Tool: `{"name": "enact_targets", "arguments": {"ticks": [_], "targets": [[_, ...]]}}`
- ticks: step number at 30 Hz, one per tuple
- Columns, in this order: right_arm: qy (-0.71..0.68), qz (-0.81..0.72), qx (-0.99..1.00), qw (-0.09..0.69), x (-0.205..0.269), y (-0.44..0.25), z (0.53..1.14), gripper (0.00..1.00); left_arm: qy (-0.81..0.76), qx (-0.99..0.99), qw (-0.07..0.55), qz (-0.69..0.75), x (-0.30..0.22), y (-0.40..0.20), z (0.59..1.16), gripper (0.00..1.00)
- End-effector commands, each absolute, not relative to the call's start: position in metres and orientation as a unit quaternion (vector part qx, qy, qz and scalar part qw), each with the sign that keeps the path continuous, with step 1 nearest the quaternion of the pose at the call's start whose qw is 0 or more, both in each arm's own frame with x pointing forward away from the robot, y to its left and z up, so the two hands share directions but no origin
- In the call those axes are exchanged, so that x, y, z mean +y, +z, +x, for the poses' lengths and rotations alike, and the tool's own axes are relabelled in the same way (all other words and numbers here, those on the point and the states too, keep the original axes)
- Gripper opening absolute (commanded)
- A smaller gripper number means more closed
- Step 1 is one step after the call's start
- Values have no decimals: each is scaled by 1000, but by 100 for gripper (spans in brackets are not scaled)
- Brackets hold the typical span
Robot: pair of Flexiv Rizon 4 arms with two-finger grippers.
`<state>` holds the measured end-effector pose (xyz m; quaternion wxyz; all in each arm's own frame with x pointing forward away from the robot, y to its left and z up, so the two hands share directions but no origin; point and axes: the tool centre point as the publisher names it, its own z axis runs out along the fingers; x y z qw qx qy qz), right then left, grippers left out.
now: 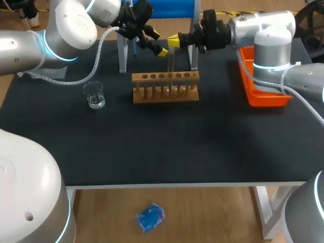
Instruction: Invert the test tube, pick up the pipette, mount the tip to pipette, aspirate from beaker and dispense into the tube, eject the tip, return the pipette, and cap with the stopper.
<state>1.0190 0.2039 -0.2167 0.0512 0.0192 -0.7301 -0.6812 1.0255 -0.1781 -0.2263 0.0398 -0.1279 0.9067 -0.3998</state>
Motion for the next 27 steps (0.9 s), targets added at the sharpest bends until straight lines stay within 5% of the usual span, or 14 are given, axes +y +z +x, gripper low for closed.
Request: {"name": "enact_targets", "arguments": {"ticks": [1, 27], "targets": [[-681, 23, -729, 57, 204, -221, 1026, 0, -397, 908, 37, -128, -178, -225, 1026, 100], [-684, 8, -726, 72, 206, -249, 1019, 0, -397, 908, 37, -128, -178, -225, 1026, 100]]}}
